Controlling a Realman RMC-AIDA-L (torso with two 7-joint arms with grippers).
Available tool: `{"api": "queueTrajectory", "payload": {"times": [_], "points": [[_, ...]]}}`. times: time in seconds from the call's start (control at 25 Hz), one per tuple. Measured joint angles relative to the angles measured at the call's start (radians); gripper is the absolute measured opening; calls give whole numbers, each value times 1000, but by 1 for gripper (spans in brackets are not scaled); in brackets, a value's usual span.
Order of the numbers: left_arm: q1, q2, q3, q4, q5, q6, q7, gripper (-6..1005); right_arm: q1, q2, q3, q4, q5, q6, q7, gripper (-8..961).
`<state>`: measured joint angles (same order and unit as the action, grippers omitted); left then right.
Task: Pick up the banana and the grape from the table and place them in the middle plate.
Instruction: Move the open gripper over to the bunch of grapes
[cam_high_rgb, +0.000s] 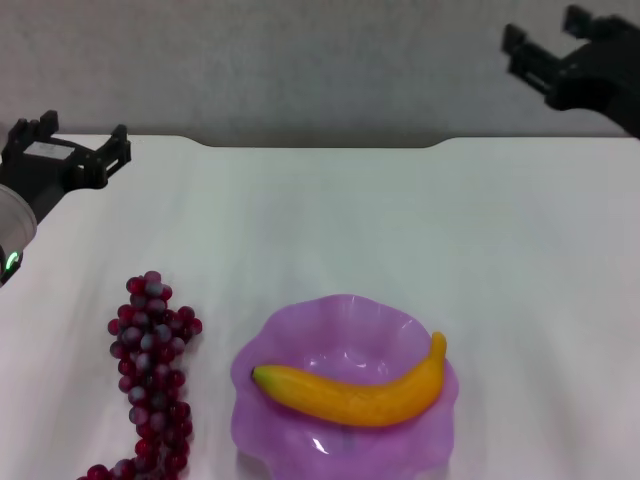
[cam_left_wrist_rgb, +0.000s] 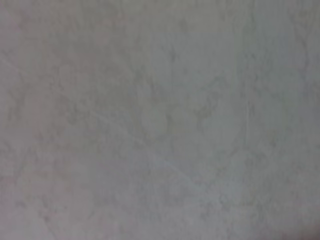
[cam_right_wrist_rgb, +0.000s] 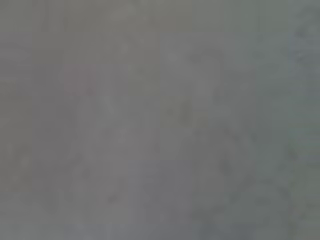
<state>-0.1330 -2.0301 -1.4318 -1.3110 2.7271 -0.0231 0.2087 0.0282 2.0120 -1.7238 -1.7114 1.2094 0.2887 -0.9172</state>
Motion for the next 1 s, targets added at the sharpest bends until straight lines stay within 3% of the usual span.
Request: {"api": "queueTrajectory", "payload": {"times": [0.24, 0.44, 0.56, 0.64, 1.0], "points": [[11, 1, 1, -7, 1, -2, 0, 827, -68, -1, -99, 21, -5, -274, -18, 686], [13, 1, -16, -37, 2, -64, 4, 827, -78, -3, -91, 92, 5, -343, -13, 678], [14, 2, -52, -77, 2, -160, 20, 827, -84, -2, -81, 112, 9, -352, -10, 679], [15, 0, -93, -138, 2, -304, 25, 827, -94, -1, -79, 116, 9, -366, -10, 680], [-13, -2, -124, -289, 64, -641, 7, 826, -100, -2, -63, 149, 11, -367, 40, 682]]}}
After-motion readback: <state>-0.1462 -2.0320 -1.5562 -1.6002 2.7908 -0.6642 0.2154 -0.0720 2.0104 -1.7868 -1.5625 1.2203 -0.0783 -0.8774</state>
